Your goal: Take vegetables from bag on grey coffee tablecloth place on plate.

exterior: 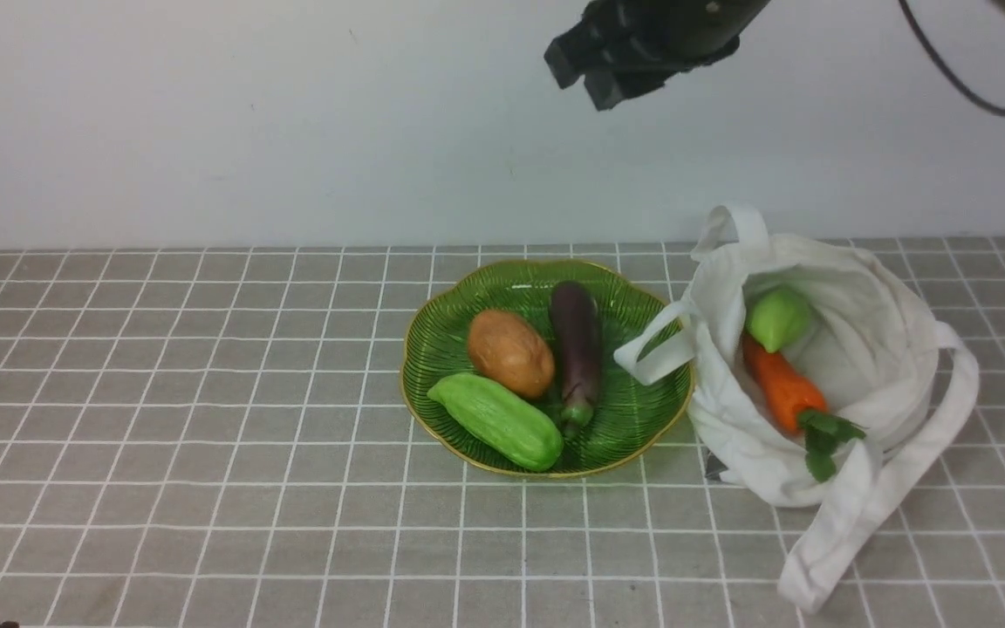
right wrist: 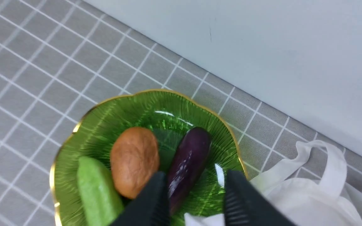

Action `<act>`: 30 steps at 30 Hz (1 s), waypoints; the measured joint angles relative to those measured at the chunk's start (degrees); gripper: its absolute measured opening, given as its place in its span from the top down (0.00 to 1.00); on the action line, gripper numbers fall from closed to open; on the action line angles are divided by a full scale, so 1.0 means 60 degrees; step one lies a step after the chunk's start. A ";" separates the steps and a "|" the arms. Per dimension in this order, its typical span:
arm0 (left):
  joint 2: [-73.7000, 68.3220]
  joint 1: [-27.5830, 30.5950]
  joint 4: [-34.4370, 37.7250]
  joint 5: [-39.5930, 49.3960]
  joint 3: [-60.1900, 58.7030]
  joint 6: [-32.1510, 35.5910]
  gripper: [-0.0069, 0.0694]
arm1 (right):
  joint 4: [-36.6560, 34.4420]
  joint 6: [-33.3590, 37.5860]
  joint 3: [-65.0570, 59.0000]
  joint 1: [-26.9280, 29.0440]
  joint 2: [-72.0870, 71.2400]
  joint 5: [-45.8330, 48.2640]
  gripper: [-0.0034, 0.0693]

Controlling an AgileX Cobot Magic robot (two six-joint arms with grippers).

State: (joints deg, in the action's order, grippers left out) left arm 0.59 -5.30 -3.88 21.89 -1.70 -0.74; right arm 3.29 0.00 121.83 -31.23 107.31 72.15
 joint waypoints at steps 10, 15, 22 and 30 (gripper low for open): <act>0.0000 0.0000 0.0000 0.0000 0.0000 0.0000 0.92 | -0.0140 -0.0539 -0.4487 0.0000 -0.5310 0.0041 0.97; 0.0000 0.0000 0.0000 0.0000 0.0000 0.0000 0.92 | -0.0242 -0.1109 -0.7251 0.0000 -0.7903 0.0030 0.97; 0.0000 0.0000 0.0000 0.0000 0.0000 0.0000 0.92 | -0.0361 -0.1222 -1.1667 0.0000 -1.1655 -0.2254 0.97; 0.0000 0.0000 0.0000 0.0000 0.0000 0.0000 0.92 | -0.0673 -0.1300 -1.6552 0.0000 -1.5285 -0.8337 0.97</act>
State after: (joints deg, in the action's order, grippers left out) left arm 0.59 -5.30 -3.88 21.89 -1.70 -0.74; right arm -0.75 -7.80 22.51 -31.23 15.60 22.13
